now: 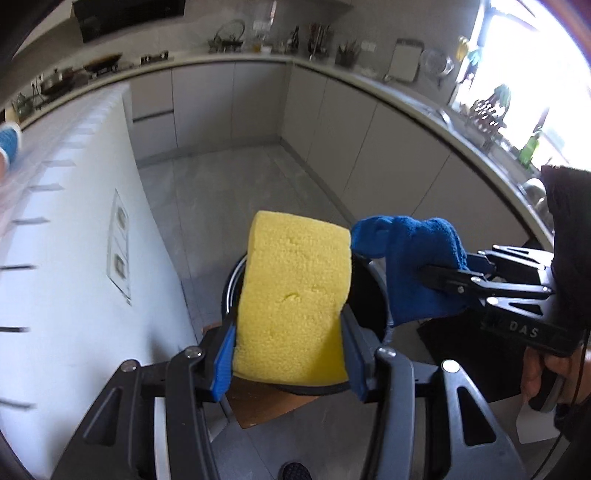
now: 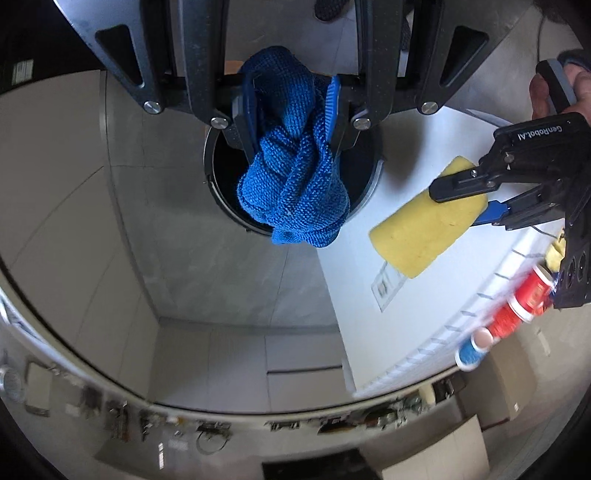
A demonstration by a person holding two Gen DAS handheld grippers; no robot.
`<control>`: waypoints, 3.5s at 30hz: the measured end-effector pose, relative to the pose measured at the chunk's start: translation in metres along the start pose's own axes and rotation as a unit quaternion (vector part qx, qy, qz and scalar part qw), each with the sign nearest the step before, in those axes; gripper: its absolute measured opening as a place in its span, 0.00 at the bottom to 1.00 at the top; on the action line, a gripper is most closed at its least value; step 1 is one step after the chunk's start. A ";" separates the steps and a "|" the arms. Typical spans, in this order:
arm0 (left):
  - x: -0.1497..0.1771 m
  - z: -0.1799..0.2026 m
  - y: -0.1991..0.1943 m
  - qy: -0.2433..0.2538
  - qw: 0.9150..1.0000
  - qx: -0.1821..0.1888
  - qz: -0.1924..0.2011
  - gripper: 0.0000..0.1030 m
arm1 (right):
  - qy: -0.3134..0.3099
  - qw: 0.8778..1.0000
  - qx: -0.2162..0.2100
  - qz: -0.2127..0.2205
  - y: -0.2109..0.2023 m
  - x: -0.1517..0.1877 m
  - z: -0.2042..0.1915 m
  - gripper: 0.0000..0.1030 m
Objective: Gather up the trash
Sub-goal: 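Carry the sponge and towel over the black bin and open both tools, then move both open tools back from the bin toward the island, then grasp the yellow cloth with the left tool while the right tool grasps the red paper cup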
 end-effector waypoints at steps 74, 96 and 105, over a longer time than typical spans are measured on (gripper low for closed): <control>0.024 -0.258 -0.260 -0.140 0.929 -0.309 0.147 0.95 | -0.054 0.995 -0.024 0.080 -0.046 -0.084 -0.279 1.00; 0.025 -0.322 -0.226 -0.177 0.935 -0.282 0.123 0.84 | -0.052 0.995 -0.063 0.055 0.050 -0.114 -0.347 1.00; 0.020 -0.329 -0.227 -0.184 0.940 -0.254 0.132 0.58 | -0.033 0.994 -0.089 0.045 0.092 -0.134 -0.379 1.00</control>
Point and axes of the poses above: each gripper's, at about its wrist camera, not at the fingertips, and y roughly the way its jaws point, z to its right, x to its underside, the point moved 5 cm from there along y, roughly the way its jaws point, and after that the axes turned 14 degrees about z, right-handed, at the moved point
